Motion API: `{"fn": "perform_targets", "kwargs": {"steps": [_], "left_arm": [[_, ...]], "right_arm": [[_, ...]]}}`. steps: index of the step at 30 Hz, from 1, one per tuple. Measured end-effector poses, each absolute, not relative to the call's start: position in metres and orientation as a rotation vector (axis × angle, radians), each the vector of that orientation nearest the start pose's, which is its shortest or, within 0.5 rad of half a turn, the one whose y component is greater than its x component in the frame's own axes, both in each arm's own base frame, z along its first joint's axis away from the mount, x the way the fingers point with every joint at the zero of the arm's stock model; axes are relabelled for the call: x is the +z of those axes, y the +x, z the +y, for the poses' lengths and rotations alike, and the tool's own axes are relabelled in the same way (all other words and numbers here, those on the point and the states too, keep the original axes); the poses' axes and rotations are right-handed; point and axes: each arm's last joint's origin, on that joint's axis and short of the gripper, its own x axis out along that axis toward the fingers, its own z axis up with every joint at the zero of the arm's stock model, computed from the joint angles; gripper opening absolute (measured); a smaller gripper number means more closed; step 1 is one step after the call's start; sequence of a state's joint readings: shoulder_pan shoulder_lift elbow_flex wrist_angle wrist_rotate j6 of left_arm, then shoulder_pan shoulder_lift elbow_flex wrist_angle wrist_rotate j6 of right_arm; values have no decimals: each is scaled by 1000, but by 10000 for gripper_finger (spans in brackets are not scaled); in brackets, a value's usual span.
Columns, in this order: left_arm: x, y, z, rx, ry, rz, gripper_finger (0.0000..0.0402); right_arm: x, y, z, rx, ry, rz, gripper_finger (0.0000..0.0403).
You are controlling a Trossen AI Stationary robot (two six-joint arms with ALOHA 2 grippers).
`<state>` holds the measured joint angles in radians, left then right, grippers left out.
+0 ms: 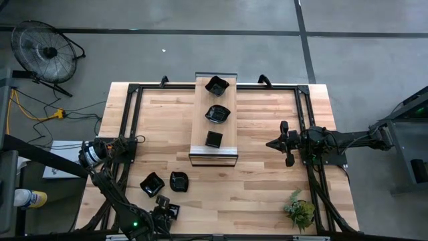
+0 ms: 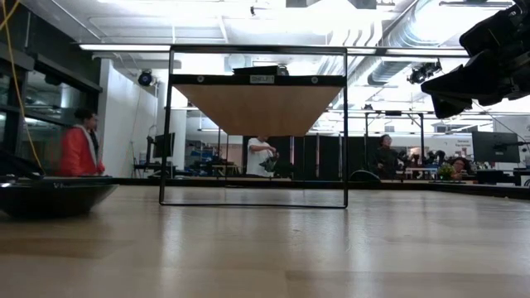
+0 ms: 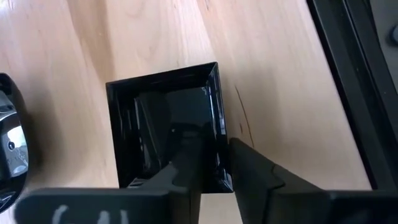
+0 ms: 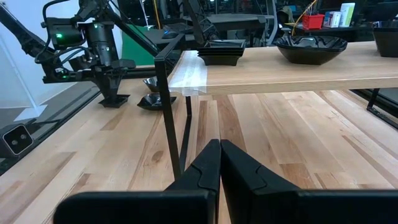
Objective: Pick & Place Mini shaped plates
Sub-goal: Stack the square-shaped plate on top of the stacked square-shaped plates on the shelf
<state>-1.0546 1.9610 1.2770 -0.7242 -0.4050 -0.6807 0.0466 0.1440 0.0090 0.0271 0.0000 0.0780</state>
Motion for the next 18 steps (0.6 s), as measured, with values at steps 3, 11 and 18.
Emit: {"fn": "perform_targets", "kwargs": {"steps": [3, 11, 18], "left_arm": [[146, 189, -310, -146, 354, 1141, 57], [145, 189, -309, -141, 364, 1145, 20], [146, 189, -310, -143, 360, 1141, 7]], "right_arm": [[157, 106, 5, 42, 75, 110, 5], [157, 106, 5, 42, 75, 110, 5], [157, 106, 5, 42, 75, 110, 4]]}}
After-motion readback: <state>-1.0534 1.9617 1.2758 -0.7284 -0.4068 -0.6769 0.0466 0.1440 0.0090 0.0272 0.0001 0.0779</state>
